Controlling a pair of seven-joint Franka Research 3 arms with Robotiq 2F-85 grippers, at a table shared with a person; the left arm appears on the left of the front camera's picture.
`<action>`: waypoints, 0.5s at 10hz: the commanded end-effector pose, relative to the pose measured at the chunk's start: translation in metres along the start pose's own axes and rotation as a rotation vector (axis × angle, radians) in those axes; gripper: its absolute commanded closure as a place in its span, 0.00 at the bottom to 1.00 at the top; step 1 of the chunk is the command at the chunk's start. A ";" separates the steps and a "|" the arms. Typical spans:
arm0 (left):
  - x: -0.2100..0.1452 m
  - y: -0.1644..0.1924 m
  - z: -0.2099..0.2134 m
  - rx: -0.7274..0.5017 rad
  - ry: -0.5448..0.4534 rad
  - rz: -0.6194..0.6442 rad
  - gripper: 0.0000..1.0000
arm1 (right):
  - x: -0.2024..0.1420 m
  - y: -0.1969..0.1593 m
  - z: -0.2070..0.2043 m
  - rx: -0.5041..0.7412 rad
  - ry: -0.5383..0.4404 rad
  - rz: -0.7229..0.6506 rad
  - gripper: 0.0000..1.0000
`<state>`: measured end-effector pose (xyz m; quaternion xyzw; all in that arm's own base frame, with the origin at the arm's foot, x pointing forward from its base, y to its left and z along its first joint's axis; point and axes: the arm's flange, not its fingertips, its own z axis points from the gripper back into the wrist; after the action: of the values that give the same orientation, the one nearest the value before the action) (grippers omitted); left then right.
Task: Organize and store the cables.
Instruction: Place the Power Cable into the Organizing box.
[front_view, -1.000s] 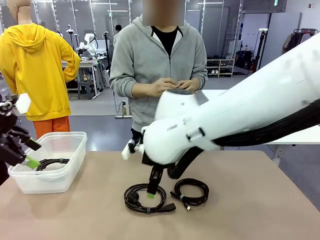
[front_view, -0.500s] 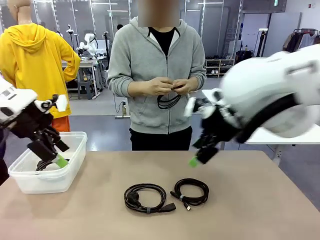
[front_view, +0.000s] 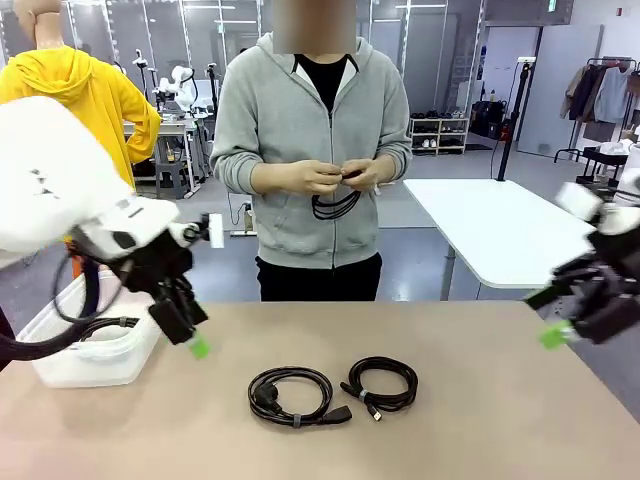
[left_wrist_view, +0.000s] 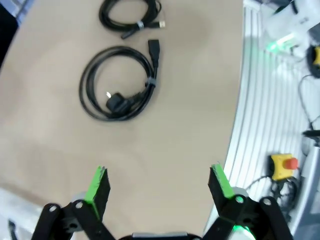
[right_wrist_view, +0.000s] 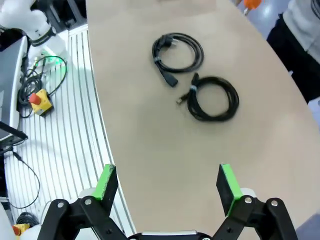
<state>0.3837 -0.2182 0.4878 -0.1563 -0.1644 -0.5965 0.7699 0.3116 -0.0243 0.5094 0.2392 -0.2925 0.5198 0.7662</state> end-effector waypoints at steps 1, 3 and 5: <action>0.021 0.017 -0.023 0.016 -0.013 -0.025 0.00 | -0.062 0.017 0.011 -0.052 -0.052 -0.066 0.00; 0.036 0.029 -0.048 -0.011 -0.021 -0.041 0.00 | -0.116 0.023 0.019 -0.086 -0.118 -0.148 0.00; 0.043 0.035 -0.069 -0.026 -0.009 -0.033 0.00 | -0.143 0.035 0.018 -0.157 -0.146 -0.211 0.00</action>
<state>0.4255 -0.2714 0.4472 -0.1561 -0.1514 -0.6093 0.7625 0.2742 -0.1597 0.4771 0.2523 -0.3488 0.3984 0.8099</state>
